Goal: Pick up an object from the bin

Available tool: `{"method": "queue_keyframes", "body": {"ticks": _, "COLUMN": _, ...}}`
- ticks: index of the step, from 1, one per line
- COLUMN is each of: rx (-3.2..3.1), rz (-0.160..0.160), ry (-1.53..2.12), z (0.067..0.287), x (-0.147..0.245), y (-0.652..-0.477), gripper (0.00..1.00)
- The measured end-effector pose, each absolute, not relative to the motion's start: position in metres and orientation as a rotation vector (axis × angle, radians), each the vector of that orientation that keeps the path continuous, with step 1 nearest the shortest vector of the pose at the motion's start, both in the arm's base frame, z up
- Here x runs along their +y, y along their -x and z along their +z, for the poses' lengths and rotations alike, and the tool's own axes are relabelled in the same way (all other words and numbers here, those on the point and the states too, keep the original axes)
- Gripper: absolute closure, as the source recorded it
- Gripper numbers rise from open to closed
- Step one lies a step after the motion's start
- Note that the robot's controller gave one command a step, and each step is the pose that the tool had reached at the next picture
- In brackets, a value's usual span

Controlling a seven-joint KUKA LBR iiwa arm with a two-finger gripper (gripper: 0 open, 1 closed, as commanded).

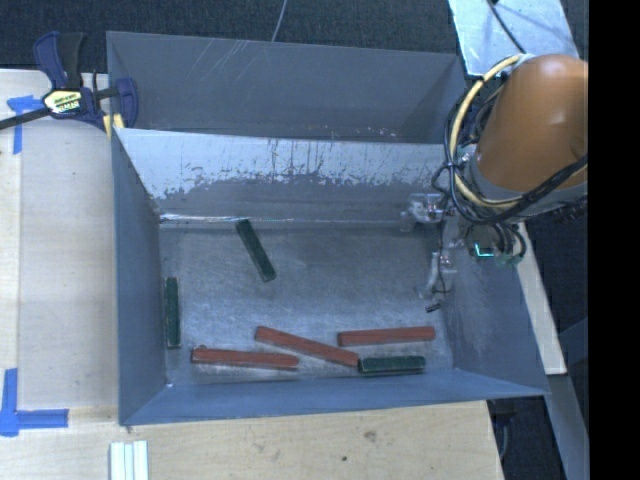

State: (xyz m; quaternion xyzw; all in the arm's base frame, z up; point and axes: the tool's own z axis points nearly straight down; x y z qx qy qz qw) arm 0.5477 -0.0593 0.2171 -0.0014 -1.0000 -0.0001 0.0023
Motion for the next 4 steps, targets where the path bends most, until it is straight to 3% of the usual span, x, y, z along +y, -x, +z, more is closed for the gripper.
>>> {"method": "queue_keyframes", "body": {"ticks": 1, "rx": -3.146, "rz": 0.001, "ry": 0.001, "z": 0.222, "x": -0.059, "y": -0.549, "gripper": 0.00}}
{"method": "queue_keyframes", "body": {"ticks": 2, "rx": -3.148, "rz": 0.002, "ry": -0.087, "z": 0.147, "x": -0.068, "y": -0.526, "gripper": 0.00}}
{"method": "queue_keyframes", "body": {"ticks": 4, "rx": -3.131, "rz": 0.001, "ry": -0.287, "z": 0.125, "x": -0.070, "y": -0.501, "gripper": 0.00}}
